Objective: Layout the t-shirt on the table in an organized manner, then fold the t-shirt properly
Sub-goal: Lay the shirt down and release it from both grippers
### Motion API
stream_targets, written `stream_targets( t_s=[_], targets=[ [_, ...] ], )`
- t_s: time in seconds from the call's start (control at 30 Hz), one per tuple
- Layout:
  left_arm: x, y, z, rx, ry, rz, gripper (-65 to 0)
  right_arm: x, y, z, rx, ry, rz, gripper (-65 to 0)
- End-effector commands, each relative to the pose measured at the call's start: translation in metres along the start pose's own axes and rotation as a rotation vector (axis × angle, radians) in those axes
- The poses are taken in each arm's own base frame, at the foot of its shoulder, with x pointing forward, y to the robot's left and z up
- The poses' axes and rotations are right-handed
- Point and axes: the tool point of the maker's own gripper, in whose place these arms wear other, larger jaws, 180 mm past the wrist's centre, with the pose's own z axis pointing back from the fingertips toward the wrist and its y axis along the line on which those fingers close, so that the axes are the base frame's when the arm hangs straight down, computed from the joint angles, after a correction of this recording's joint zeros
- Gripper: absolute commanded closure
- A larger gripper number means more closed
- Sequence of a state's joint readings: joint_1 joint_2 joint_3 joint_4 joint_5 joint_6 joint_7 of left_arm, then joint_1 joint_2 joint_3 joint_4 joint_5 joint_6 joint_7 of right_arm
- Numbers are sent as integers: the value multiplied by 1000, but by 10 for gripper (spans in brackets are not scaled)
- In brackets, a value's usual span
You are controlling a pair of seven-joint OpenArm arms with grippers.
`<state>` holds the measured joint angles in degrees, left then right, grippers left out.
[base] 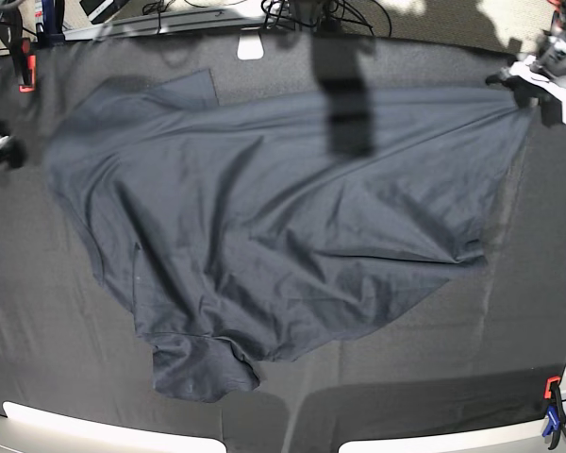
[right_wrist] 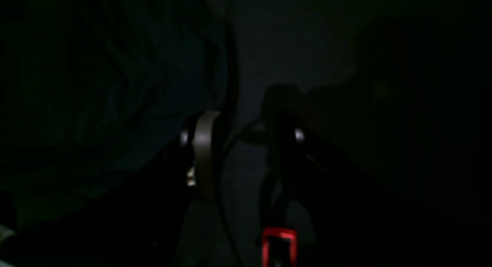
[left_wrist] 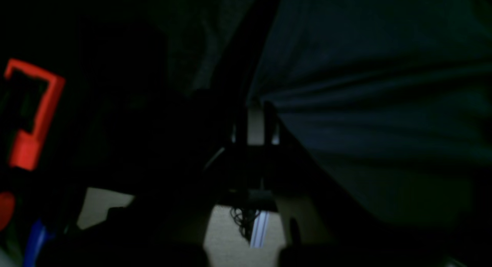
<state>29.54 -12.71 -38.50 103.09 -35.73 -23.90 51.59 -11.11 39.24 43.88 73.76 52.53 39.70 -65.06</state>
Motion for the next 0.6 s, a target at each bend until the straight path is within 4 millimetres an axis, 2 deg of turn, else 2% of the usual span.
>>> stream_targets(
  t_s=[0.0, 0.13, 0.23, 0.47, 0.5, 0.57],
  targets=[
    [17, -4, 8, -6, -41, -35, 0, 28, -1, 15, -5, -70, 45, -226],
    [32, -19, 21, -36, -90, -71, 0, 32, 10, 14, 20, -95, 56, -226],
    [43, -33, 27, -101, -151, -38, 0, 22, 15, 6, 25, -83, 44, -226],
    [45, -36, 28, -109, -158, -35, 0, 1, 34, -14, 83, -80, -17, -226],
    [45, -36, 28, -112, -159, -33, -38, -1, 36, -16, 89, -81, -22, -226],
    [46, -38, 28, -121, -164, -30, -162, -1, 42, -18, 99, -88, -22, -226]
  ],
)
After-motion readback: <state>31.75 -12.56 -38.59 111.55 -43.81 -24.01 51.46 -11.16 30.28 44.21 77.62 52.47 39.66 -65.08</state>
